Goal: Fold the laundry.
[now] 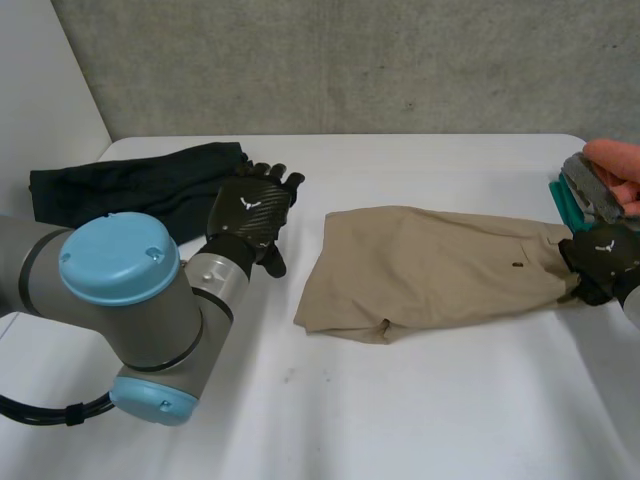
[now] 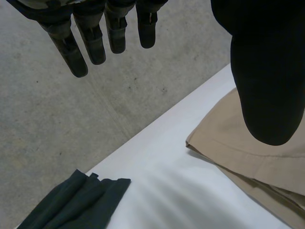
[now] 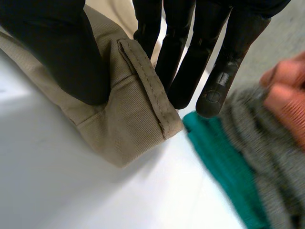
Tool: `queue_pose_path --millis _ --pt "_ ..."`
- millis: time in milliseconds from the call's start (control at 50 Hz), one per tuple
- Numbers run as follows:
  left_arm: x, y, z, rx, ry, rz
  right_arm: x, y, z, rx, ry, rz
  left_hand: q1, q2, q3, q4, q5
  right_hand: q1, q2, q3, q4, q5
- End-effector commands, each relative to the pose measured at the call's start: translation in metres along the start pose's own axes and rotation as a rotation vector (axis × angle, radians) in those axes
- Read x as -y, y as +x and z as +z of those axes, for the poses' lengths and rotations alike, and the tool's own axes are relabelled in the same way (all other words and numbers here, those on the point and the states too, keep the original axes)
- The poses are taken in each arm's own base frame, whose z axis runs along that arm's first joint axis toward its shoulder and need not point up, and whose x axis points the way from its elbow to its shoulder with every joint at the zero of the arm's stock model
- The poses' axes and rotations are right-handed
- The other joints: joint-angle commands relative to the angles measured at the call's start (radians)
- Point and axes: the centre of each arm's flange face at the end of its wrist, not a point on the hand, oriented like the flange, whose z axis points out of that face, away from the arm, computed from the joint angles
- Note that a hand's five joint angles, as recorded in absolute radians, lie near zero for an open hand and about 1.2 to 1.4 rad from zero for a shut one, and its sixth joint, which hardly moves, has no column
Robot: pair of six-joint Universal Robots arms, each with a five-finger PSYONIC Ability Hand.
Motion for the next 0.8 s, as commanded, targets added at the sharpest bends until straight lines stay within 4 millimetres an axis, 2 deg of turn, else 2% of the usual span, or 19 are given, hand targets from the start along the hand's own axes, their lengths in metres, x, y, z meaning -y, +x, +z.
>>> queue_pose_path --millis 20,60,80,140,160,220,240,300,320,400,460,500,540,600,620,680,700,740,800 --pt "0.010 -0.010 -0.008 0.020 0.016 -0.002 0.064 -0.005 -0.013 -0.007 0.208 -0.291 -0.017 -0.030 -0.038 -0.029 -0.047 0.492 0.222 0.227 0.206 0.300" --pt "0.011 -0.018 -0.010 0.037 0.015 -0.002 0.087 -0.025 -0.018 0.042 0.313 -0.370 -0.017 -0.030 -0.038 -0.029 -0.047 0.492 0.222 0.227 0.206 0.300" --pt "0.011 -0.020 -0.010 0.043 0.013 -0.002 0.109 -0.051 -0.024 0.101 0.424 -0.440 -0.017 -0.030 -0.038 -0.029 -0.047 0.492 0.222 0.227 0.206 0.300" --pt "0.011 -0.029 -0.011 0.065 0.010 -0.002 0.134 -0.087 -0.035 0.184 0.574 -0.525 -0.017 -0.030 -0.038 -0.029 -0.047 0.492 0.222 0.227 0.206 0.300" --pt "0.011 -0.030 -0.012 0.067 0.008 -0.002 0.145 -0.106 -0.043 0.227 0.649 -0.562 -0.017 -0.030 -0.038 -0.029 -0.047 0.492 0.222 0.227 0.206 0.300" --pt "0.009 -0.032 -0.014 0.072 0.002 -0.002 0.149 -0.138 -0.048 0.307 0.724 -0.590 -0.017 -0.030 -0.038 -0.029 -0.047 0.492 0.222 0.227 0.206 0.300" --pt "0.009 -0.032 -0.015 0.073 0.000 -0.002 0.146 -0.158 -0.049 0.362 0.748 -0.598 -0.017 -0.030 -0.038 -0.029 -0.047 0.492 0.222 0.227 0.206 0.300" --pt "0.006 -0.032 -0.016 0.073 -0.011 -0.002 0.144 -0.188 -0.052 0.436 0.775 -0.608 -0.017 -0.030 -0.038 -0.029 -0.047 0.492 0.222 0.227 0.206 0.300" --pt "0.005 -0.032 -0.016 0.071 -0.012 -0.002 0.144 -0.206 -0.053 0.473 0.795 -0.613 -0.017 -0.030 -0.038 -0.029 -0.047 0.492 0.222 0.227 0.206 0.300" --pt "0.001 -0.034 -0.017 0.078 -0.024 -0.002 0.138 -0.232 -0.052 0.530 0.787 -0.600 -0.017 -0.030 -0.038 -0.029 -0.047 0.492 0.222 0.227 0.206 0.300" --pt "0.001 -0.037 -0.016 0.084 -0.022 -0.002 0.138 -0.236 -0.051 0.528 0.764 -0.582 -0.017 -0.030 -0.038 -0.029 -0.047 0.420 0.150 0.155 0.135 0.228" --pt "0.002 -0.037 -0.015 0.087 -0.017 -0.002 0.138 -0.236 -0.051 0.530 0.746 -0.554 -0.017 -0.030 -0.038 -0.029 -0.047 0.089 -0.181 -0.176 -0.196 -0.102" --pt "0.006 -0.039 -0.012 0.093 -0.003 -0.002 0.141 -0.236 -0.052 0.546 0.714 -0.472 -0.017 -0.030 -0.038 -0.029 -0.047 -0.388 -0.658 -0.653 -0.674 -0.580" --pt "0.014 -0.042 -0.007 0.103 0.028 -0.003 0.151 -0.229 -0.053 0.557 0.680 -0.337 -0.017 -0.030 -0.038 -0.029 -0.047 -0.546 -0.816 -0.811 -0.832 -0.738" --pt "0.017 -0.043 -0.004 0.108 0.038 -0.003 0.162 -0.216 -0.054 0.536 0.660 -0.234 -0.017 -0.030 -0.038 -0.029 -0.047 -0.718 -0.988 -0.983 -1.004 -0.910" --pt "0.032 -0.047 0.006 0.123 0.092 -0.001 0.183 -0.194 -0.057 0.471 0.625 -0.073 -0.017 -0.030 -0.038 -0.029 -0.047 -0.730 -1.000 -0.995 -1.016 -0.922" --pt "0.038 -0.048 0.009 0.128 0.110 -0.002 0.192 -0.180 -0.059 0.412 0.589 0.036 -0.017 -0.030 -0.038 -0.029 -0.047 -0.730 -1.000 -0.995 -1.016 -0.922" --pt "0.046 -0.049 0.019 0.132 0.136 -0.004 0.196 -0.164 -0.058 0.344 0.544 0.145 -0.017 -0.030 -0.038 -0.029 -0.047 -0.730 -1.000 -0.995 -1.016 -0.922" --pt "0.050 -0.038 0.033 0.101 0.150 -0.020 0.190 -0.131 -0.052 0.221 0.418 0.342 -0.016 -0.029 -0.037 -0.029 -0.046 -0.730 -1.000 -0.995 -1.016 -0.922"
